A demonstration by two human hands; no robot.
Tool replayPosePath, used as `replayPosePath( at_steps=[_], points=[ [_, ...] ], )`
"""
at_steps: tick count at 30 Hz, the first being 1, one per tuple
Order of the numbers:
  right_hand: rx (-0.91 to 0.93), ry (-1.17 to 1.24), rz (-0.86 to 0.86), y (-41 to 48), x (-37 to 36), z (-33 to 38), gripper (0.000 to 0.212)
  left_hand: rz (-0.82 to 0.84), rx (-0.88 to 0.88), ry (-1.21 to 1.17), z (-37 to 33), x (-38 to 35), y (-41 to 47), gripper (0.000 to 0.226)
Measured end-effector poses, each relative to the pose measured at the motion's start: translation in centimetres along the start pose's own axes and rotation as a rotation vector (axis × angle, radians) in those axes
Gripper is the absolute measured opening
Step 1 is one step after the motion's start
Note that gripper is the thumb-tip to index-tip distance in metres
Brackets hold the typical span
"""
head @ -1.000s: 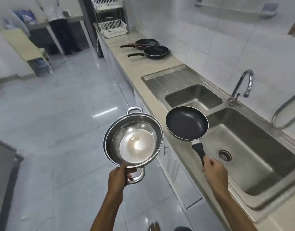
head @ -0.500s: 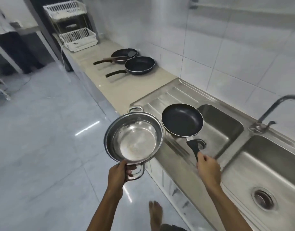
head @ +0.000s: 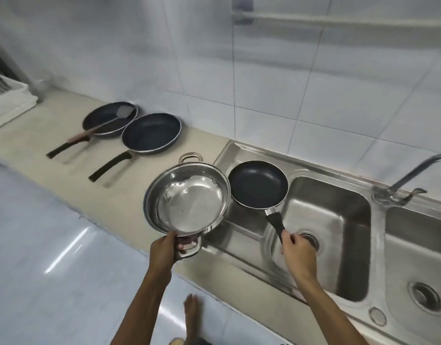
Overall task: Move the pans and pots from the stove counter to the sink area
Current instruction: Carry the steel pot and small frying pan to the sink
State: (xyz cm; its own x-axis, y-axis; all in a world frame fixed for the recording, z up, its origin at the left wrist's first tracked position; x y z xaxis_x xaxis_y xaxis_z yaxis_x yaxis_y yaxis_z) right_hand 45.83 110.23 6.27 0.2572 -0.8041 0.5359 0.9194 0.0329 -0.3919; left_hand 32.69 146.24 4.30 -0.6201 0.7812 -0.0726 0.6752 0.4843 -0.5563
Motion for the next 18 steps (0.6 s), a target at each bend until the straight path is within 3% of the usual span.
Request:
replayPosePath(
  at_steps=[11, 18],
  points=[
    [-0.312, 0.165, -0.275, 2.7, -11.5, 5.6, 0.044, 0.341, 0.091, 0.259, -11.1, 1.7, 20.0, 0.034],
    [-0.392, 0.245, -0.364, 4.2, -14.6, 8.1, 0.042, 0.407, 0.092, 0.34, -13.4, 0.9, 25.3, 0.035]
  ],
)
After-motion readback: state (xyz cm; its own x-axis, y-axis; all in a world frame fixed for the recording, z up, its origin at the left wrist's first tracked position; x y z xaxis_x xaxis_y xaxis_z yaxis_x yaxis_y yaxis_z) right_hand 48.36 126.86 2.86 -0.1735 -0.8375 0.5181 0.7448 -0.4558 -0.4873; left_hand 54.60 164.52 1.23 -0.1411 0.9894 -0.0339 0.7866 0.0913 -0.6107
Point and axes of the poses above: each hand's wrist, its own y-axis towards the middle knuckle, its own x-axis out of the back of the hand, z = x × y, the point moved 8 cm from there along y, towards the middle knuckle, and after that the axes turned 12 degrees about z, right-handed, at the moved point
